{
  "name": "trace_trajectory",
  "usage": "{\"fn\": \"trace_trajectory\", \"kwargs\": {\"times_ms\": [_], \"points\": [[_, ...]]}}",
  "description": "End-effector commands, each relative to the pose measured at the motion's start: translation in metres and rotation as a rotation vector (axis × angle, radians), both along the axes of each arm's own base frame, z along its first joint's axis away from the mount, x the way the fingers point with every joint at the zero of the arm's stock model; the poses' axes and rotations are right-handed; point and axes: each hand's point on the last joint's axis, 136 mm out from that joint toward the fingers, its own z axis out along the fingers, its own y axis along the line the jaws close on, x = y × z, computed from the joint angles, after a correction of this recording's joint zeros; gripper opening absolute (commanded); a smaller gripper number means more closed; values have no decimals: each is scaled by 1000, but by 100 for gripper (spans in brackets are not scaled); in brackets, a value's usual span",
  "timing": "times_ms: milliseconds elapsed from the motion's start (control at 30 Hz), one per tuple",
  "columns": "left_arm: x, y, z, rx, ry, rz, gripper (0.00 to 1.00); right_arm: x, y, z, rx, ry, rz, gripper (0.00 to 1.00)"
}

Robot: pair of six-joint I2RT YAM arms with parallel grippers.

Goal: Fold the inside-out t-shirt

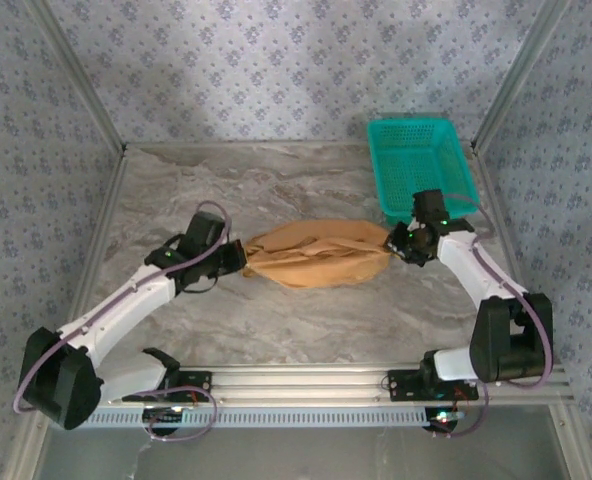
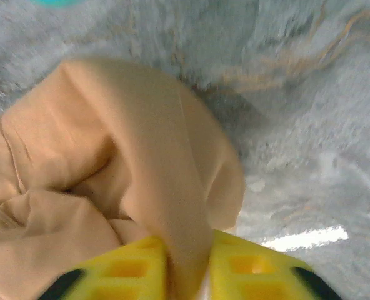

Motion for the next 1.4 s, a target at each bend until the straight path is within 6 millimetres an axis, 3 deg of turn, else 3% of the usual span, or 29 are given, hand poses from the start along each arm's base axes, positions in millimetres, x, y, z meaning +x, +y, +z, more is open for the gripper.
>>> {"fn": "trace_trajectory", "kwargs": {"times_ms": [0,67,233,400,533,633,700,800,833,967,1133,1367], "points": [[6,-36,29,-148,-114,-28,0,-9,16,18,-164,-31,128,43],[4,-47,25,-138,-112,-55,0,-13,26,27,-243,-64,171,49],[5,-59,14,-112,-78,-84,0,-18,91,43,-299,-160,410,52],[11,-55,23,-90,-101,-76,0,-36,150,22,-315,-162,667,55],[14,-50,24,-85,-98,-66,0,-45,175,7,-298,-166,781,60],[14,-48,25,-88,-100,-63,0,-37,175,-9,-344,-134,789,63],[13,-47,25,-87,-99,-61,0,-19,176,-10,-370,-131,761,55],[11,-44,26,-85,-98,-60,0,7,171,3,-376,-130,692,12],[11,-43,25,-81,-96,-60,0,11,169,11,-379,-134,676,2],[9,-37,31,-71,-108,-55,0,13,167,55,-367,-179,661,0],[15,-25,36,-54,-120,-40,0,-4,162,104,-297,-198,716,0],[22,9,51,-15,-146,11,0,-7,115,160,-170,-246,600,0]]}}
